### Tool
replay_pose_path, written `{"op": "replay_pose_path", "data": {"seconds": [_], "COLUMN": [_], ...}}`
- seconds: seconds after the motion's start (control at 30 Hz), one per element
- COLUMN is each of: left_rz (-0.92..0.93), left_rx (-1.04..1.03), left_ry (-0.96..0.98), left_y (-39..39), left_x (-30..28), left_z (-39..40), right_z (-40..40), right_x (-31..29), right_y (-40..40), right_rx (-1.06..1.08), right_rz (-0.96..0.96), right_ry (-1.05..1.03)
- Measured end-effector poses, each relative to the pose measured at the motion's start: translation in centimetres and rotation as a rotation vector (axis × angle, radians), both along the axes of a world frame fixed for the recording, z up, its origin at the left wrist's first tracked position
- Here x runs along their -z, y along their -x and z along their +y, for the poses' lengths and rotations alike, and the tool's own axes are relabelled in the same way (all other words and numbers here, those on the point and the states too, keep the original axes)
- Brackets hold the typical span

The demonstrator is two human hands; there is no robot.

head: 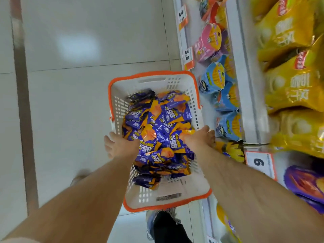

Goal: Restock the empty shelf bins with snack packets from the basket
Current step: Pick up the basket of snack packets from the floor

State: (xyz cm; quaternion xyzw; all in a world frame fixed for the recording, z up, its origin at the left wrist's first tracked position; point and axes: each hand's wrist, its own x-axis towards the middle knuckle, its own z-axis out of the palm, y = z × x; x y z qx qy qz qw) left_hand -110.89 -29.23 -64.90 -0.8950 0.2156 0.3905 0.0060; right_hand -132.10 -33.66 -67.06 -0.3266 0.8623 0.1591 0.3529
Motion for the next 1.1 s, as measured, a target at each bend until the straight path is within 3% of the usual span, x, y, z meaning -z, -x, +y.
{"op": "replay_pose_path", "data": {"seconds": [0.13,0.33,0.53,0.8,1.1], "left_rz": [0.017,-0.003,0.171,0.278,0.238], "left_rx": [-0.138,-0.233,-0.411,-0.478,-0.565], "left_ry": [0.003,-0.044,-0.079,-0.016,0.121], "left_y": [-0.3,-1.4,-6.1,-14.9,-30.9], "left_x": [3.4,4.3,3.6,-7.4,-24.1], "left_z": [-0.1,-1.1,-0.2,3.0,7.7], "right_z": [-0.4,0.1,0.7,0.2,0.6], "right_x": [1.7,2.4,-0.1,-10.4,-27.8], "right_y": [0.1,-0.3,-2.3,-9.8,-27.6], "right_rx": [0.183,0.202,0.203,0.019,-0.183], "right_rz": [-0.075,0.003,0.029,-0.090,-0.192], "right_ry": [-0.007,0.065,0.126,0.090,0.084]}}
